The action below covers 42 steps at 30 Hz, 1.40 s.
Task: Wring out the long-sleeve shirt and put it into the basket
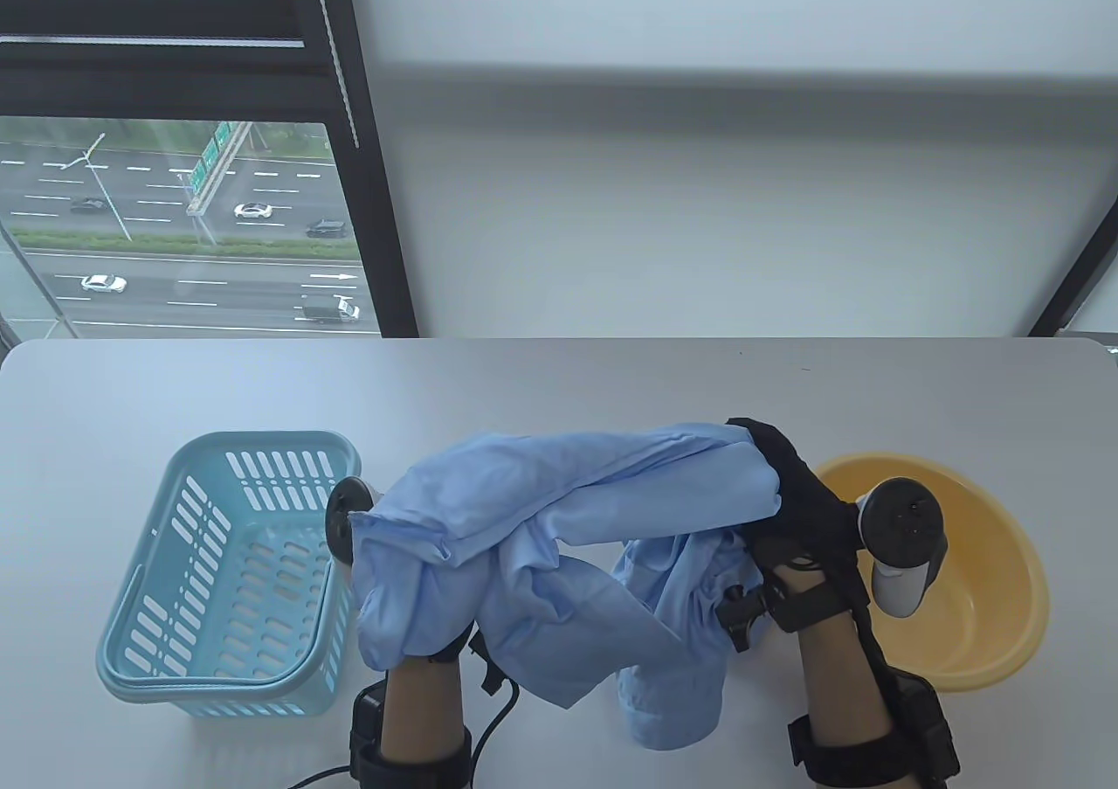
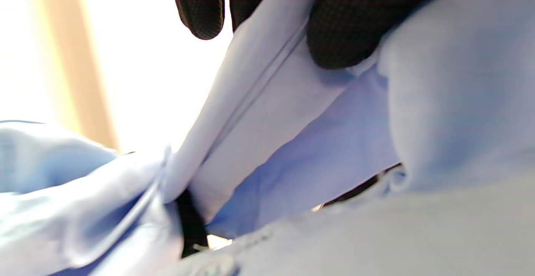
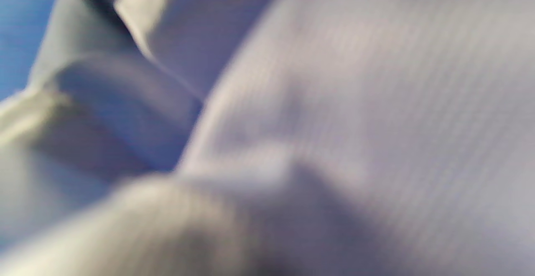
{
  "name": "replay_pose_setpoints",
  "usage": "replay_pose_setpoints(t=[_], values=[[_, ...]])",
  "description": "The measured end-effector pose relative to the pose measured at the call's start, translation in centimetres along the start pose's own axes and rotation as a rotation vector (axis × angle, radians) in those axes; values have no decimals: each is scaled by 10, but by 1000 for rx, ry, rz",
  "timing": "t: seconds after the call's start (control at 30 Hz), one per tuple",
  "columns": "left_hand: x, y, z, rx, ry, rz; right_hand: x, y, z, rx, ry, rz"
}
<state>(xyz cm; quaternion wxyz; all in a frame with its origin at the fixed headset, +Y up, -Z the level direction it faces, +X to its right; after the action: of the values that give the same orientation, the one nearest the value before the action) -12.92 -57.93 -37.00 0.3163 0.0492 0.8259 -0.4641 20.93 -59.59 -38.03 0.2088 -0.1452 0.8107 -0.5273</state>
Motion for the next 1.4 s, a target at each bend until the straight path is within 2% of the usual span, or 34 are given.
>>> replay_pose_setpoints(t=[0.17, 0.27, 0.37, 0.43, 0.5, 0.63, 0.73, 0.83, 0.93, 1.03, 1.13, 1.33, 1.4], values=[[15, -4, 7, 54, 48, 15, -21, -2, 1, 2, -15, 82], [22, -7, 11, 89, 59, -20, -36, -5, 2, 8, 3, 137], [39, -14, 13, 74, 39, -125, -57, -12, -1, 1, 14, 197], [47, -20, 9, 33, -44, -222, -68, -16, -4, -3, 15, 234], [56, -25, 2, 2, -103, -271, -76, -20, -8, -11, -20, 259], [58, -32, -13, -41, -142, -277, -87, -26, -16, -26, -117, 314], [62, -40, -23, -91, -174, -376, -98, -33, -22, -36, -165, 378], [66, -45, -31, -123, -124, -438, -107, -38, -29, -47, -210, 417], [58, -41, -39, -125, -43, -429, -106, -40, -36, -62, -270, 426], [42, -32, -40, -97, 63, -380, -101, -41, -45, -87, -344, 420], [11, -13, -30, -55, 185, -241, -94, -43, -57, -114, -414, 420], [-65, 18, 18, 97, 303, 181, -71, -43, -75, -164, -486, 353], [-85, 22, 35, 155, 350, 279, -63, -43, -82, -186, -492, 314]])
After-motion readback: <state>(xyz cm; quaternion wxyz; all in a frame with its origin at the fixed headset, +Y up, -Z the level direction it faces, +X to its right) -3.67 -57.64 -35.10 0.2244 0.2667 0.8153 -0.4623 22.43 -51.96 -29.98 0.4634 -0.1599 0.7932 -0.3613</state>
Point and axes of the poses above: the tracker on the back of each hand, its own z axis roughly to the little-finger side, its own y axis roughly from the wrist to the fingertips, x = y × z, the point moved 3 cm from there along y, roughly from the wrist to the fingertips, and after that the axes turned 15 degrees about -y, right-handed, at the moved point
